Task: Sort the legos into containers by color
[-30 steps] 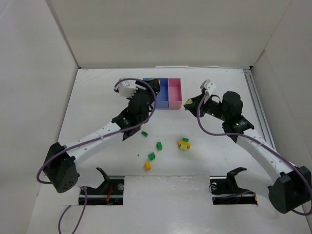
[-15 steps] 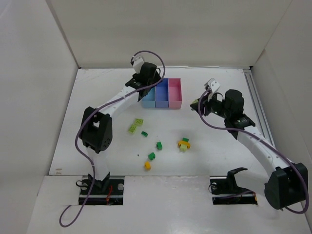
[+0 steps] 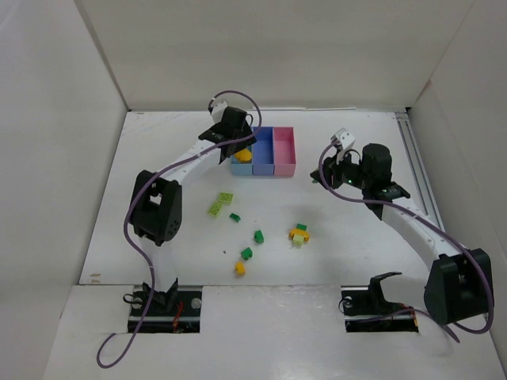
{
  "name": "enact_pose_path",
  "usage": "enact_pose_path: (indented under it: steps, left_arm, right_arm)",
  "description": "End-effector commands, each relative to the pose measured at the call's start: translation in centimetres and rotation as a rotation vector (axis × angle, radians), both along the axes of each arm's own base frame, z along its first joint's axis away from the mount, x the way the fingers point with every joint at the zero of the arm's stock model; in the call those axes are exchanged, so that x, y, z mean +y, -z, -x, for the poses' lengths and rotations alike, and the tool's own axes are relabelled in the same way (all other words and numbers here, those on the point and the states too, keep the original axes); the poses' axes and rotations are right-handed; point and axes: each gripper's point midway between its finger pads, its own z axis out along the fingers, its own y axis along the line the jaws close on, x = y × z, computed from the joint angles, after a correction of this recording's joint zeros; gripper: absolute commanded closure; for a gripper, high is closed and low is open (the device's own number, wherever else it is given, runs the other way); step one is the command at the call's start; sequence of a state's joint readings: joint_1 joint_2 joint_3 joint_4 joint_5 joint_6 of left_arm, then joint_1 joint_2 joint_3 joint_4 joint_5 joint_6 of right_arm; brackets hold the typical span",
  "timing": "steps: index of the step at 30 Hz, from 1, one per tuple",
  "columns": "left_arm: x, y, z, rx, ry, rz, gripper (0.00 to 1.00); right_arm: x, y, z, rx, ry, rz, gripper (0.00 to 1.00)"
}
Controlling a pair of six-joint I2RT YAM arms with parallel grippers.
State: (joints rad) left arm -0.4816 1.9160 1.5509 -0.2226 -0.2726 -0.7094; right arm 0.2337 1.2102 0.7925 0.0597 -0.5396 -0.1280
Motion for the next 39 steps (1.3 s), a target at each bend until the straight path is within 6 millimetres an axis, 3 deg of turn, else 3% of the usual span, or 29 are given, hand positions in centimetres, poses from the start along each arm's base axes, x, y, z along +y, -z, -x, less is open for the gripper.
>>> enact_pose_path:
  steps: [1,7,11,13,15,16,18,19,20,21,22,26,32,36,39]
  left_arm:
    - [0.1,-1.0,-0.4,-0.02,0.015,-0.001,0.31]
    - [-0.2,-0.7,-0.6,-0.013,0.044,0.016,0.23]
    - [-0.3,-2.9,-0.1,-0.071,0.083,0.028,0.13]
    - [-0.8,-4.1,0.5,-0.104,0.162,0.028,0.09]
    - [-1.6,-6.6,1.7,-0.195,0.329,-0.015,0.07]
    - [-2.7,-7.6,3.5,-0.218,0.446,0.021,0.05]
    - [-4.5,-9.1,5.6,-0.297,0.619,0.033,0.05]
    - [-4.9,-9.7,6.5,-0.332,0.681,0.039,0.05]
    - [-6.5,-10.2,8.7,-0.371,0.825,0.067,0.05]
    - [-6.8,-10.0,10.7,-0.389,0.906,0.092,0.05]
    - [-7.4,-11.0,11.5,-0.441,0.955,0.122,0.05]
    - [-10.4,-12.1,18.0,-0.525,1.293,0.238,0.08]
    - [-13.6,-10.8,21.9,-0.54,1.479,0.188,0.13]
    - [-14.2,-10.8,23.4,-0.552,1.544,0.251,0.16]
    - [-14.3,-11.0,24.4,-0.566,1.598,0.286,0.18]
  right_arm:
    - [0.4,-2.4,-0.6,-0.065,-0.03,-0.022,1.0]
    - [0.3,-2.7,-0.5,-0.081,-0.033,-0.018,1.0]
    - [0.8,-2.8,-0.1,-0.086,-0.072,-0.023,1.0]
    - [1.6,-3.5,0.9,-0.104,-0.162,-0.043,1.0]
    - [2.8,-4.4,2.0,-0.142,-0.287,-0.054,1.0]
    - [3.6,-5.4,3.0,-0.157,-0.368,-0.083,1.0]
    - [4.4,-5.4,3.6,-0.155,-0.452,-0.1,1.0]
    - [5.0,-5.7,5.1,-0.163,-0.547,-0.127,1.0]
    - [5.2,-6.0,5.5,-0.173,-0.591,-0.137,1.0]
    - [5.4,-6.2,6.1,-0.183,-0.631,-0.145,1.0]
    - [5.6,-6.0,6.5,-0.183,-0.666,-0.153,1.0]
    - [6.0,-5.9,7.3,-0.155,-0.703,-0.175,0.96]
    - [6.7,-7.2,8.1,-0.14,-0.731,-0.198,1.0]
    - [7.5,-7.8,10.5,-0.204,-0.845,-0.201,0.97]
    - [7.9,-6.8,10.7,-0.181,-0.838,-0.196,0.94]
